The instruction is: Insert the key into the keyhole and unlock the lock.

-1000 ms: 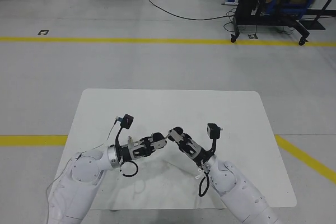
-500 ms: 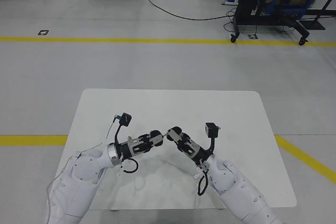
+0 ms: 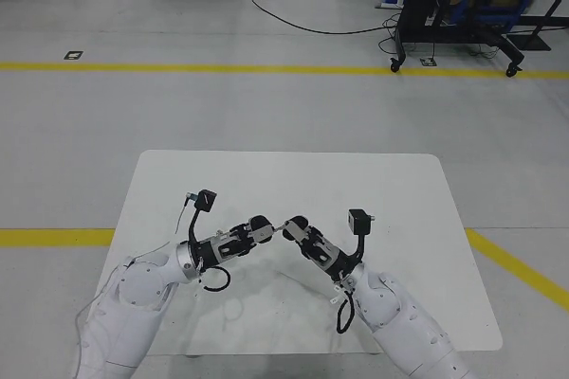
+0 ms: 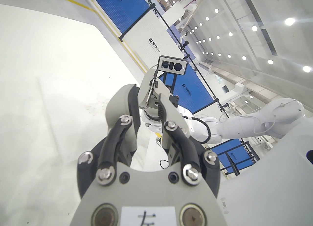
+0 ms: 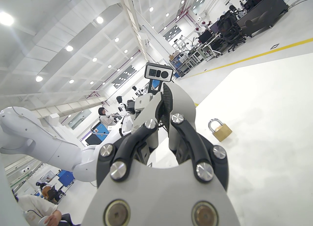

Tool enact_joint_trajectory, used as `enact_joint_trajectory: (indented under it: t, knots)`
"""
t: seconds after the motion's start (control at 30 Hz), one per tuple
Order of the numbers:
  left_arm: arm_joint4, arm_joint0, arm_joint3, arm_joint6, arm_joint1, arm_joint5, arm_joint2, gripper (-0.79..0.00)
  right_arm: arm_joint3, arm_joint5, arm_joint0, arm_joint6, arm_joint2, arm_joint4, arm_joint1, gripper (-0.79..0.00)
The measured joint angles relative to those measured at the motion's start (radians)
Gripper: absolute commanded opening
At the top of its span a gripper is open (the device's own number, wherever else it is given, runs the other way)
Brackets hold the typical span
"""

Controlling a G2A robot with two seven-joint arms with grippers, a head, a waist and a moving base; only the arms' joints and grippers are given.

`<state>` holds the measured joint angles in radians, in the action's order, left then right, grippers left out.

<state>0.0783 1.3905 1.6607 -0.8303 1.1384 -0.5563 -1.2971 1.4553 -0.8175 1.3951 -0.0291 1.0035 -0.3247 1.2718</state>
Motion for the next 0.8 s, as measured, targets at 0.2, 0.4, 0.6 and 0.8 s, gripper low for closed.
enact_joint_trajectory:
  t: [0.2,0.4,0.6,0.8]
  knots:
    - [0.010,-0.001,0.002,-0.008,-0.003,-0.009,0.016,-0.431,0.007,-0.001,0.002,0.020,-0.003,0.012,0.002,-0.785]
    - [0.009,0.001,0.009,-0.008,-0.006,-0.016,0.027,-0.573,0.006,0.001,-0.004,0.034,-0.007,0.019,0.005,-0.785]
    - [-0.012,0.002,0.013,0.010,-0.009,-0.008,0.028,-0.785,0.008,0.003,-0.006,0.043,-0.007,0.021,0.007,-0.785]
    - [-0.040,0.004,0.020,0.045,-0.011,0.004,0.029,-0.785,0.007,0.000,-0.001,0.047,-0.002,0.023,0.008,-0.785]
